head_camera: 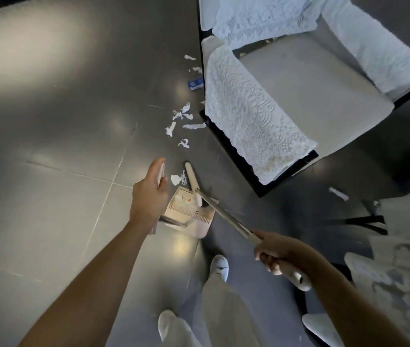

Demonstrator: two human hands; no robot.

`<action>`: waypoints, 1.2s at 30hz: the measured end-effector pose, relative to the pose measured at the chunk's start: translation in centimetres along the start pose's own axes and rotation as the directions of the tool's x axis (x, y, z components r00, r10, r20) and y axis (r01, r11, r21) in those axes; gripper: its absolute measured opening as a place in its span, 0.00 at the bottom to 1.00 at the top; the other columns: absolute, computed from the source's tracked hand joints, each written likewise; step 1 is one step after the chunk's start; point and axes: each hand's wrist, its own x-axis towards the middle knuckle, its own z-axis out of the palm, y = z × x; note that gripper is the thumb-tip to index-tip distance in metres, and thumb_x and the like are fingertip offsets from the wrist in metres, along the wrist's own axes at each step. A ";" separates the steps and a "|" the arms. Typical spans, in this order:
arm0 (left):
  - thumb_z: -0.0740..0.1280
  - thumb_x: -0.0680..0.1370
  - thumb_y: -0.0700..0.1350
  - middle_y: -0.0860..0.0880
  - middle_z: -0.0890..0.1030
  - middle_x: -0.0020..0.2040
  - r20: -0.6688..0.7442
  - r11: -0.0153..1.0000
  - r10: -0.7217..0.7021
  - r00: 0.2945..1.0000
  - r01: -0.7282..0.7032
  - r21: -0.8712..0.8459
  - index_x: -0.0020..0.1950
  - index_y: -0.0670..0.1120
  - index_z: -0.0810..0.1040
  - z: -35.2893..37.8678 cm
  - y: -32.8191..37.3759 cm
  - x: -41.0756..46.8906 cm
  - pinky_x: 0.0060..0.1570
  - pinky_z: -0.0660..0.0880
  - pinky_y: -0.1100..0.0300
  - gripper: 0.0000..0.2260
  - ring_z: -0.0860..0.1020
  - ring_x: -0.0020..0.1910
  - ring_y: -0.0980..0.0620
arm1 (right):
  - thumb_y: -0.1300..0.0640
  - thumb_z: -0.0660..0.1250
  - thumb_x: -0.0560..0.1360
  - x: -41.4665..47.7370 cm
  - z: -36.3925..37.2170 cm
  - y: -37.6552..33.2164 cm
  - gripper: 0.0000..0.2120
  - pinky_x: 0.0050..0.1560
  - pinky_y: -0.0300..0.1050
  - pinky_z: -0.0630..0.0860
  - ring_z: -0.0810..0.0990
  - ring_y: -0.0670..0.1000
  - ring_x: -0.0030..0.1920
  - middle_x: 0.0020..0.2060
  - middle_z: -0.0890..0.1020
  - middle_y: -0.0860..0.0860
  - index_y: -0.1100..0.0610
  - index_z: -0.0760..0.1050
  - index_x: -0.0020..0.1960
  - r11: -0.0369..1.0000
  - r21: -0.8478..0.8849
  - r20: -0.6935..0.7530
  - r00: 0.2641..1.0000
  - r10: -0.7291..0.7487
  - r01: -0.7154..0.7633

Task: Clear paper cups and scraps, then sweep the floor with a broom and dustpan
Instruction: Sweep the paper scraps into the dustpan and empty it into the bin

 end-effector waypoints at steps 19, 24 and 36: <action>0.60 0.82 0.46 0.49 0.78 0.48 -0.110 0.984 -0.174 0.979 0.168 -0.057 0.71 0.59 0.63 -7.0 -6.1 -1.5 0.44 0.79 0.56 0.19 0.78 0.36 0.53 | 0.71 0.57 0.76 0.8 0.3 -13.0 0.16 0.19 0.37 0.62 0.65 0.49 0.20 0.22 0.69 0.53 0.63 0.67 0.62 0.954 -0.280 -0.136 0.979 -0.152 0.109; 0.61 0.82 0.45 0.48 0.79 0.45 -0.099 0.986 -0.166 0.981 0.163 -0.044 0.71 0.59 0.63 -8.2 -7.5 1.4 0.38 0.80 0.56 0.19 0.78 0.34 0.51 | 0.71 0.57 0.76 4.0 4.2 -13.1 0.17 0.23 0.40 0.63 0.66 0.51 0.25 0.28 0.69 0.57 0.66 0.67 0.64 0.949 -0.315 -0.097 0.995 -0.015 -0.016; 0.60 0.82 0.45 0.50 0.76 0.40 -0.022 0.987 -0.107 0.994 0.103 -0.126 0.71 0.60 0.64 -10.8 -9.2 8.3 0.32 0.70 0.69 0.19 0.75 0.33 0.55 | 0.72 0.58 0.74 2.3 6.2 -15.3 0.26 0.18 0.34 0.62 0.65 0.46 0.21 0.23 0.68 0.50 0.48 0.69 0.64 0.994 -0.101 0.133 0.990 0.056 -0.043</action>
